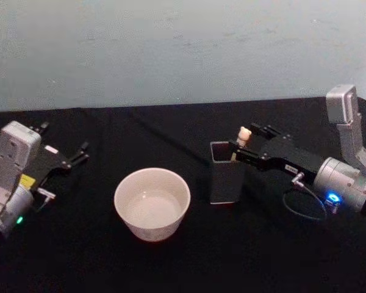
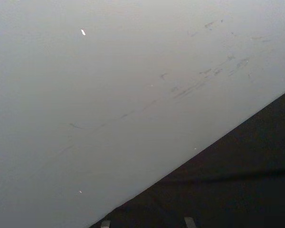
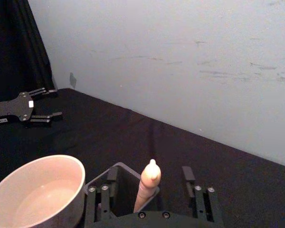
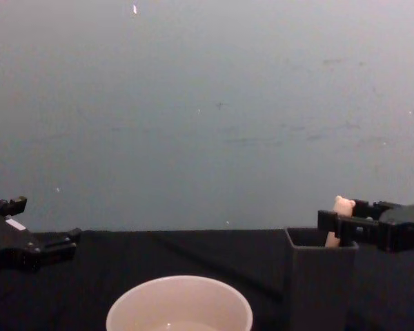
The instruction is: Pick up the stirring spoon with one hand, stir inside the cup, then place it back in its original position.
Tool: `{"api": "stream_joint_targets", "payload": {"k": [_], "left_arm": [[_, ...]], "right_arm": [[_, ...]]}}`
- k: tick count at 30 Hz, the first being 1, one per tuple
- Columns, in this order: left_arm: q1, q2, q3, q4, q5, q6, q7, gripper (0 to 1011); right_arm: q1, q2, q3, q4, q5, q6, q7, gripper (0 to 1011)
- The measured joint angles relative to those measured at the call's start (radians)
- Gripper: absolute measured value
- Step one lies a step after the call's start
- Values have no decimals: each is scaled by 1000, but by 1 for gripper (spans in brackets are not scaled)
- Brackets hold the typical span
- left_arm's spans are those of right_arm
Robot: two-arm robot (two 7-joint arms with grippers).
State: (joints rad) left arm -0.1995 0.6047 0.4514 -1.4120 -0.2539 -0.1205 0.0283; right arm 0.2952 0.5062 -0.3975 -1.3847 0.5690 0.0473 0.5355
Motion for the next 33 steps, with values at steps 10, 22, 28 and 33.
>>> {"api": "stream_joint_targets", "payload": {"k": [10,22,28,33], "left_arm": [[0,0,0,0,0,0,0,1001],[0,0,0,0,0,0,0,1001],[0,0,0,0,0,0,0,1001],[0,0,0,0,0,0,0,1002]], "right_arm": [[-1,0,0,-1,0,-1,-1,544],[-1,0,0,-1,0,-1,-1,214],[-1,0,0,-1,0,-1,-1,214],[-1,0,0,-1,0,-1,-1,214]]}}
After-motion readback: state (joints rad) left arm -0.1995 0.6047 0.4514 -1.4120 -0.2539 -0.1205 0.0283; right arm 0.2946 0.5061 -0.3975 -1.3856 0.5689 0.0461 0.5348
